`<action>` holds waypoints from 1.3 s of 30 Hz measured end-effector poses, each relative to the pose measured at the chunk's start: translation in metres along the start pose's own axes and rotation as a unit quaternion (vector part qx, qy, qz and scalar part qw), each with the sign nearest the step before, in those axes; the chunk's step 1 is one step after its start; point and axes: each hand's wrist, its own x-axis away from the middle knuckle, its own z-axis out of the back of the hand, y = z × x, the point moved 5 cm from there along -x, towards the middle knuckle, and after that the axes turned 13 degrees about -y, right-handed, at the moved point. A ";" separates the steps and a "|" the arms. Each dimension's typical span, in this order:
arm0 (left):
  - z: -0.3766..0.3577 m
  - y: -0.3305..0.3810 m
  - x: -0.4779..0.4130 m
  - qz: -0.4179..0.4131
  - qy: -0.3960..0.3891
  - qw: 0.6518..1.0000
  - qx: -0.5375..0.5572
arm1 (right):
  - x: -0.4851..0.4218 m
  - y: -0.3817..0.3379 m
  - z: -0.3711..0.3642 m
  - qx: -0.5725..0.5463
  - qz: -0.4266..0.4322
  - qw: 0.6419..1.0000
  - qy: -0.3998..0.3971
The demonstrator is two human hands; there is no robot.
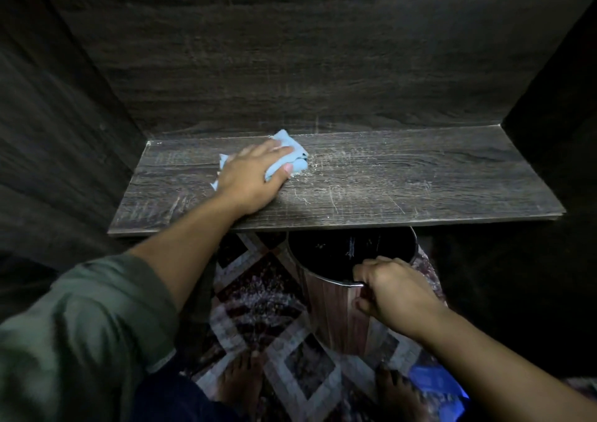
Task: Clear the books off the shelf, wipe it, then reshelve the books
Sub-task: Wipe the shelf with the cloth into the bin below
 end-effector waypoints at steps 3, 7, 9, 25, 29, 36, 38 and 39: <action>-0.012 0.033 0.011 -0.026 0.001 0.999 -0.032 | 0.002 -0.001 0.000 -0.009 0.002 1.000 0.008; -0.006 0.044 0.004 -0.076 0.047 0.993 0.079 | 0.006 -0.003 0.003 -0.019 0.006 1.000 0.021; 0.012 0.035 -0.011 -0.067 0.107 0.988 0.089 | 0.007 -0.001 0.002 -0.019 0.003 1.000 0.020; -0.016 0.068 -0.020 -0.115 -0.065 0.985 0.113 | 0.013 0.011 0.000 -0.023 -0.003 1.000 0.006; -0.001 0.056 -0.010 -0.061 0.034 0.965 0.252 | 0.014 0.009 0.002 -0.024 0.003 1.000 0.008; -0.009 0.029 0.013 -0.007 -0.040 0.999 -0.035 | 0.016 0.009 0.002 -0.022 0.010 1.000 0.019; -0.015 0.032 0.015 -0.008 -0.058 0.997 -0.047 | 0.017 0.008 0.001 -0.023 0.014 0.999 0.025; -0.016 0.037 0.016 -0.010 -0.059 0.997 -0.047 | 0.018 0.008 0.000 -0.025 0.016 0.999 0.029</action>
